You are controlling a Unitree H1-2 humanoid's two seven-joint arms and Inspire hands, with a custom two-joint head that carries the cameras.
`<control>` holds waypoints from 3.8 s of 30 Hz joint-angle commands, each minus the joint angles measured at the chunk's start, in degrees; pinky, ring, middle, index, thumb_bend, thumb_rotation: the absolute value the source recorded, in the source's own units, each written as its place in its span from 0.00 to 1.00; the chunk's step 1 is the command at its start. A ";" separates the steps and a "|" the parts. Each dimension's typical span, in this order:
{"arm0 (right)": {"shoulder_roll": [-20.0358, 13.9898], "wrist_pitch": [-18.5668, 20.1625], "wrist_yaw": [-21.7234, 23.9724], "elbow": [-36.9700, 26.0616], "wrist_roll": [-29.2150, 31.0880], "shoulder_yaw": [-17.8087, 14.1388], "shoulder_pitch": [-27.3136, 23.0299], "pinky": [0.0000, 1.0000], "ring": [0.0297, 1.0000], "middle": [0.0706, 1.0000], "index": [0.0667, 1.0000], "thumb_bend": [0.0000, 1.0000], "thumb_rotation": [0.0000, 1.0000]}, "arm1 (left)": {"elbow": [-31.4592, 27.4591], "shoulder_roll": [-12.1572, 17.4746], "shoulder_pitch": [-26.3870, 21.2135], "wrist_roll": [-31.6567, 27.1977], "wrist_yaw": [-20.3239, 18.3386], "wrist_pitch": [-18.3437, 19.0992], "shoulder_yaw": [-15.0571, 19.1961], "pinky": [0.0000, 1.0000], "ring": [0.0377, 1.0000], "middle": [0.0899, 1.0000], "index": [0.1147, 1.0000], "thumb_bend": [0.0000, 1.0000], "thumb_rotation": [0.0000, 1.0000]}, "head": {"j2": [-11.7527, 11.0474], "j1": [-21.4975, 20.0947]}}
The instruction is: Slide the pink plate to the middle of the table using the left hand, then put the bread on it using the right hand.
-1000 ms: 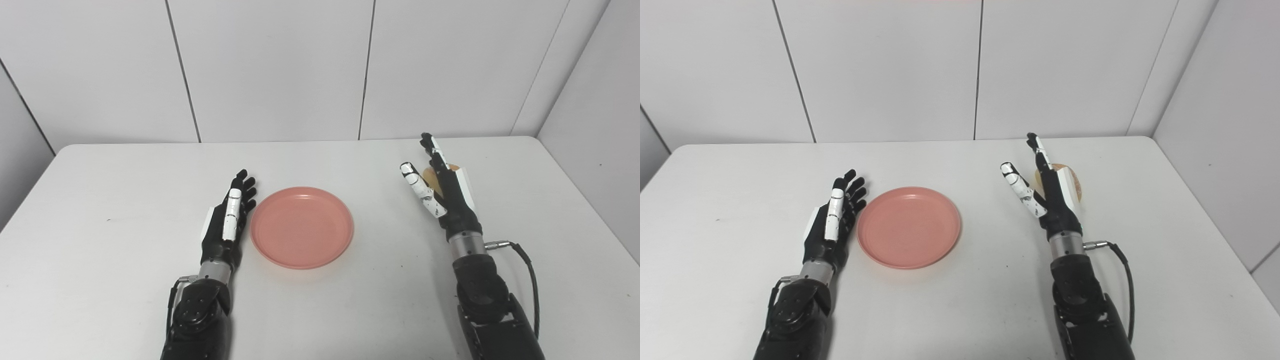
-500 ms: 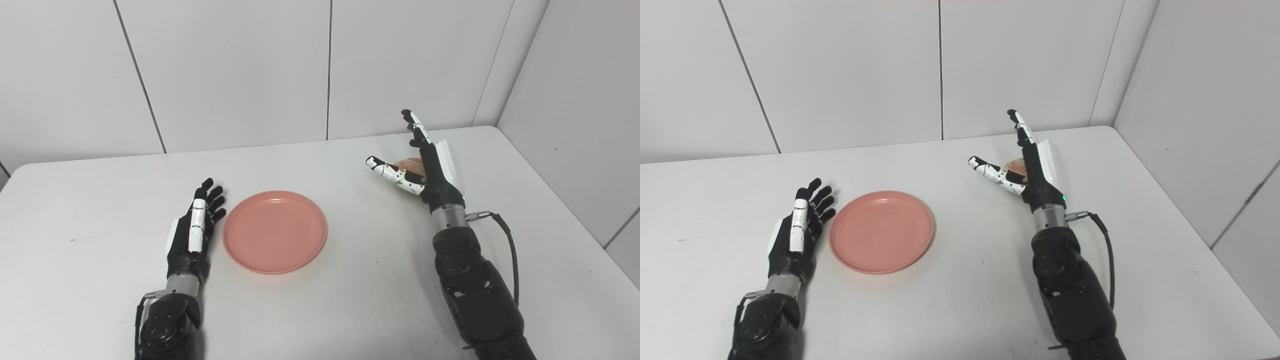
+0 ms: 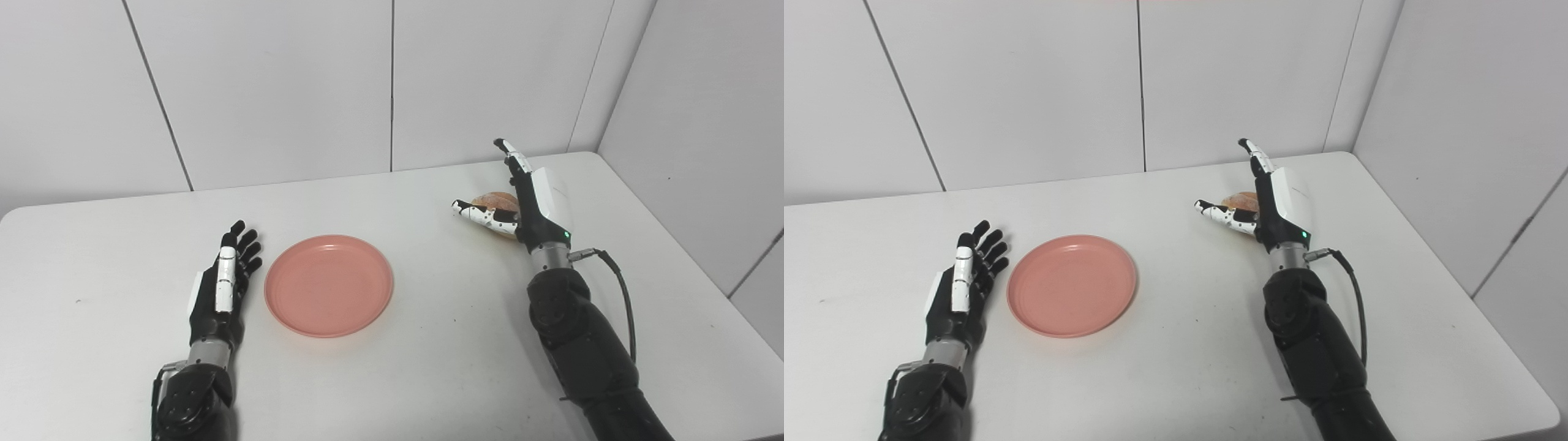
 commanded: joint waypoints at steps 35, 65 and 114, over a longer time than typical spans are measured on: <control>-3.61 -1.46 -7.56 12.88 1.05 3.03 -5.39 0.42 0.54 0.65 0.70 0.42 0.00 | -3.40 -0.11 0.21 0.08 0.00 1.28 -0.54 0.91 0.92 0.90 0.89 0.55 1.00 | 1.34 0.70; -1.45 -7.66 -6.86 0.25 4.97 4.32 -2.88 0.37 0.47 0.56 0.61 0.45 0.00 | -4.24 -1.70 0.14 1.60 1.24 2.77 -1.86 0.92 0.93 0.91 0.90 0.55 1.00 | 1.84 7.49; 8.83 -12.73 8.10 3.16 -4.26 20.09 -5.09 0.34 0.44 0.45 0.60 0.54 0.00 | -3.93 -4.85 -0.37 3.02 2.70 1.41 -2.85 0.92 0.93 0.92 0.92 0.57 1.00 | 3.51 16.47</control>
